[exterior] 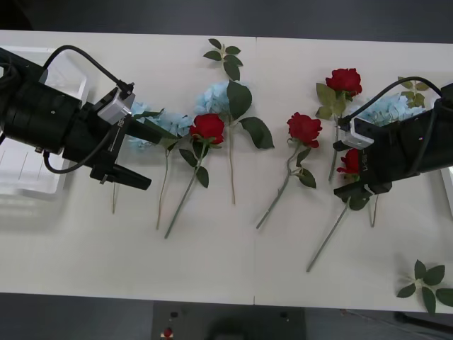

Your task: Put the red flowers into the right box and the blue flowers into the left box

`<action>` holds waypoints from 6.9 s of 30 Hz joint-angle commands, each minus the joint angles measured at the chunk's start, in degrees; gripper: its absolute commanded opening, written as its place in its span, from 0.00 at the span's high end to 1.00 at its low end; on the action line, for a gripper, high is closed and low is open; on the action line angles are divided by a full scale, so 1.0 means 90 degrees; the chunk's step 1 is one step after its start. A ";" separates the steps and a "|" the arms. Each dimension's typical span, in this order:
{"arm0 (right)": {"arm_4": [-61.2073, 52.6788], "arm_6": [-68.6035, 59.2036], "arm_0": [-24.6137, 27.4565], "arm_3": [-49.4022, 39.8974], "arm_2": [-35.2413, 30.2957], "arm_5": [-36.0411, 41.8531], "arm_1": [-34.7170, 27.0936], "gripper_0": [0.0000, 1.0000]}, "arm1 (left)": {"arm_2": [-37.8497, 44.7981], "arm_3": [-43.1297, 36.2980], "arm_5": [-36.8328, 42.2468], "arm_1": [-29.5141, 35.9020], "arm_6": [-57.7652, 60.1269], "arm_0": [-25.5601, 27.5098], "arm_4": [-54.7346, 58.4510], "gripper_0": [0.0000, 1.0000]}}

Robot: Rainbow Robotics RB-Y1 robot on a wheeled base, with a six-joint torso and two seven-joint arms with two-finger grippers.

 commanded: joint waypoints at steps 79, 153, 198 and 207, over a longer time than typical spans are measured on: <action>0.4066 -0.9886 -0.0121 0.1172 -0.0100 0.0575 -0.0148 0.00 | -0.2945 0.0408 -0.4267 0.1789 0.9127 -0.0389 -0.4061 0.00; 0.6088 -1.0140 -0.0239 0.2071 -0.0081 -0.0021 0.1620 1.00 | -0.2925 0.0027 -0.2519 0.1643 0.9244 -0.0789 -0.4617 1.00; 0.2865 -0.9349 0.0445 -0.1650 -0.2385 0.2040 -0.1027 1.00 | 0.1948 -0.0139 -0.0791 0.1506 0.7028 -0.0682 -0.6795 1.00; 0.1664 -0.9251 0.1168 -0.2519 -0.2385 -0.0040 -0.2238 1.00 | 0.1137 0.1248 -0.2051 0.1750 0.7262 -0.0692 -0.6219 1.00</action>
